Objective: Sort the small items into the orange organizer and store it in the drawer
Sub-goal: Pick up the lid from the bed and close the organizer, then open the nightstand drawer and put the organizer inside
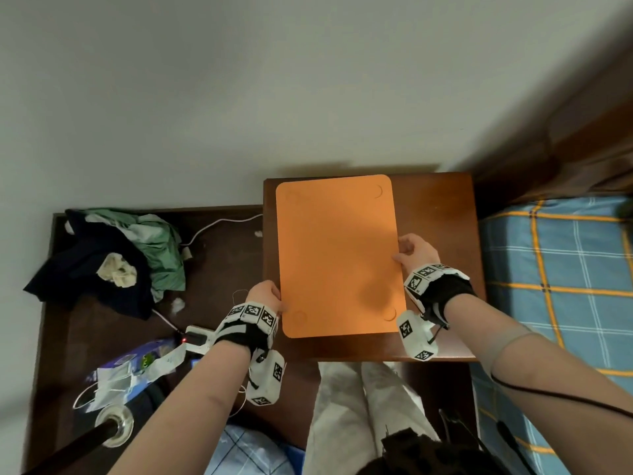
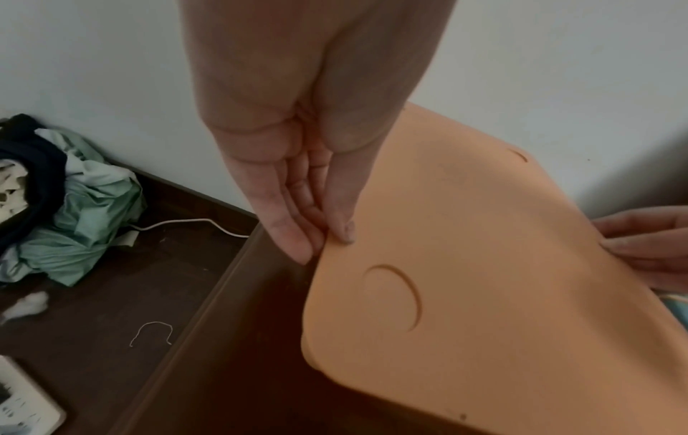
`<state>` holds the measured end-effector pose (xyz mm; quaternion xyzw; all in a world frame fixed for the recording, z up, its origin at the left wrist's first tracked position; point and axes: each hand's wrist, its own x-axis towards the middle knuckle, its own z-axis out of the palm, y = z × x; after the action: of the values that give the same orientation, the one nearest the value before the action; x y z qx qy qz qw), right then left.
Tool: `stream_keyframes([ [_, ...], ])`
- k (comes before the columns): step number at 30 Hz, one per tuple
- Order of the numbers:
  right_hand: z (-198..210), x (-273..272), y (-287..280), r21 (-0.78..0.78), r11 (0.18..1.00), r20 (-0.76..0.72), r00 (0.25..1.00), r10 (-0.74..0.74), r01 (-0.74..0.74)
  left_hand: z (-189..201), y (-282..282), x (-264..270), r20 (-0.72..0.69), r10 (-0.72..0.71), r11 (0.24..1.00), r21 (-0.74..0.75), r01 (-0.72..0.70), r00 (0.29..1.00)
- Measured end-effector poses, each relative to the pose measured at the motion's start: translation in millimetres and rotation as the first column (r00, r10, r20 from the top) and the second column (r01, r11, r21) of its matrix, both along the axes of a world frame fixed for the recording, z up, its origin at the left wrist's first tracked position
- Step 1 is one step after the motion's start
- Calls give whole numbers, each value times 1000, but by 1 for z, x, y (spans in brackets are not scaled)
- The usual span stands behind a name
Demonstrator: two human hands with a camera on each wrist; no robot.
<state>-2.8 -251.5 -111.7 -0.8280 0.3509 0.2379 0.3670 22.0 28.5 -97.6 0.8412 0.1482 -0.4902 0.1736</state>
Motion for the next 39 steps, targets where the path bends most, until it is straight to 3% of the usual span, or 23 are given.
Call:
stream_keyframes([
  [7, -7, -19, 1, 46, 999, 22, 1000, -13, 12, -5, 8, -15, 76, 146, 988, -54, -142, 986],
  [16, 4, -113, -6, -9, 962, -47, 961, 274, -274, 7, 4, -72, 299, 288, 957, -56, -284, 910],
  [21, -6, -175, -26, -29, 955, -59, 954, 293, -295, 4, 2, -133, 328, 313, 945, -17, -326, 891],
  [27, -43, -247, -42, 74, 993, -79, 992, 101, -96, -30, -4, -200, 276, 251, 956, 79, -283, 928],
  [31, -91, -272, -48, 197, 971, -225, 970, -88, 134, -71, -3, -222, 224, 218, 956, 148, -254, 950],
  [35, -154, -279, -60, 108, 953, -163, 951, -264, 283, -119, -1, -229, 264, 174, 963, 157, -220, 949],
  [39, -174, -270, -43, 139, 911, -68, 922, -381, 387, -155, 8, -228, 389, 193, 955, 138, -264, 901],
])
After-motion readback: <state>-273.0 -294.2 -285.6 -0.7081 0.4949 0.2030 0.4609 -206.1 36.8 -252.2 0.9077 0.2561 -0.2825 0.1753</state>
